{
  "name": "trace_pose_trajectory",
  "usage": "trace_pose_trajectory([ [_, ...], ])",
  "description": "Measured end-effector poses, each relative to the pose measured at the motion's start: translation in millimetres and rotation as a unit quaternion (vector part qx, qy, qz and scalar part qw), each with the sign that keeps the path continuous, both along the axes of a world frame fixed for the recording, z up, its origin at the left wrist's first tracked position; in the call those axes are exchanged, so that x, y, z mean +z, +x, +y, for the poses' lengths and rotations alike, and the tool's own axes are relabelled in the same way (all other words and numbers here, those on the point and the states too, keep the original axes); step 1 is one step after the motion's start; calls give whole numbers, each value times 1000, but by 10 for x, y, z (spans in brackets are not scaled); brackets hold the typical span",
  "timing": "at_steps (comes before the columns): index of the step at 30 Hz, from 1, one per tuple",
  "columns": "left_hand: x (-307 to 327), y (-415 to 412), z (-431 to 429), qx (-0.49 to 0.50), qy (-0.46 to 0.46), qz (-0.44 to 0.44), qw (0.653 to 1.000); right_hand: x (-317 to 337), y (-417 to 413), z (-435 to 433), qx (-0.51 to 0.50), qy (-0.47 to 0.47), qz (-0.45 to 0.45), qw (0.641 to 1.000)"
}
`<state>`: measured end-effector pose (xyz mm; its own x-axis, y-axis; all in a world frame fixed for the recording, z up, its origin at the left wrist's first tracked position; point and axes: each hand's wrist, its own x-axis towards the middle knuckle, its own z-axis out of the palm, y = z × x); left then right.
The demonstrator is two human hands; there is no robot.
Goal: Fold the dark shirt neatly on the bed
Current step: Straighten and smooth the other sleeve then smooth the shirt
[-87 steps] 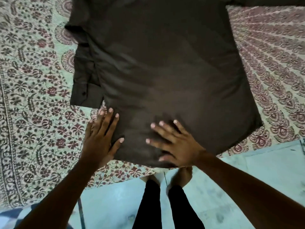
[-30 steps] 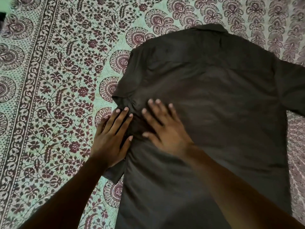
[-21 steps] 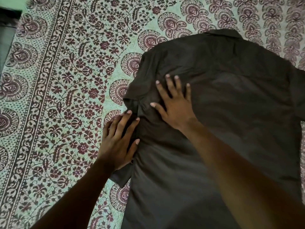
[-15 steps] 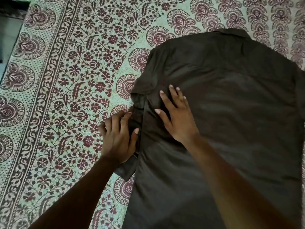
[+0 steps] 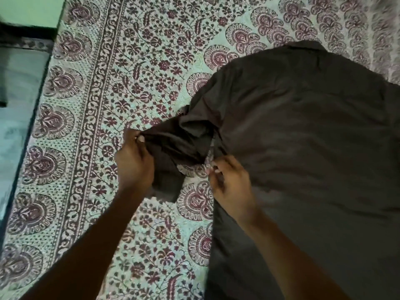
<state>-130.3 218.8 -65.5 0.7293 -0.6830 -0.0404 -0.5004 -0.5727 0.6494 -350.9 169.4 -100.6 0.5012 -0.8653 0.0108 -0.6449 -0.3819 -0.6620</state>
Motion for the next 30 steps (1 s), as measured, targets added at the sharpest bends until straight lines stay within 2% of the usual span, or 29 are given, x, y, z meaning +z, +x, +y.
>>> trace_pose_trajectory([
  [3,200,563,16,-35,29,-17,999,133,485,151,-33,95,13,995],
  [5,281,921,25,-60,50,-11,997,157,848,219,-126,191,-8,974],
  [6,318,1091,29,-67,59,4,996,169,1049,225,-189,235,-47,952],
  [7,339,1260,33,-69,67,22,995,200,1254,220,-254,302,-102,913],
  [9,338,1553,39,-77,77,37,993,281,1634,175,-338,471,-229,782],
  [10,342,1689,43,-84,76,34,993,335,1818,152,-357,533,-264,721],
  [11,352,1816,46,-92,79,31,992,391,1992,145,-363,570,-277,683],
  [12,365,1931,52,-92,84,33,992,415,2159,158,-367,585,-289,663],
  [13,373,2048,59,-85,90,36,992,435,2312,175,-376,584,-299,655],
  [15,385,2248,61,-70,94,32,993,421,2563,210,-393,558,-313,661],
  [18,367,2562,84,-66,102,15,992,359,2821,264,-400,567,-302,654],
  [20,325,2762,123,-87,127,-3,988,371,2929,309,-399,565,-290,662],
  [22,266,2946,178,-104,175,-27,979,361,2988,360,-405,559,-271,671],
  [25,150,3124,278,-122,249,-75,958,339,3015,418,-426,564,-285,648],
  [27,64,3213,362,-146,269,-97,947,298,3022,430,-437,562,-291,639],
  [30,-47,3304,472,-173,281,-134,934,271,3052,426,-431,547,-298,652],
])
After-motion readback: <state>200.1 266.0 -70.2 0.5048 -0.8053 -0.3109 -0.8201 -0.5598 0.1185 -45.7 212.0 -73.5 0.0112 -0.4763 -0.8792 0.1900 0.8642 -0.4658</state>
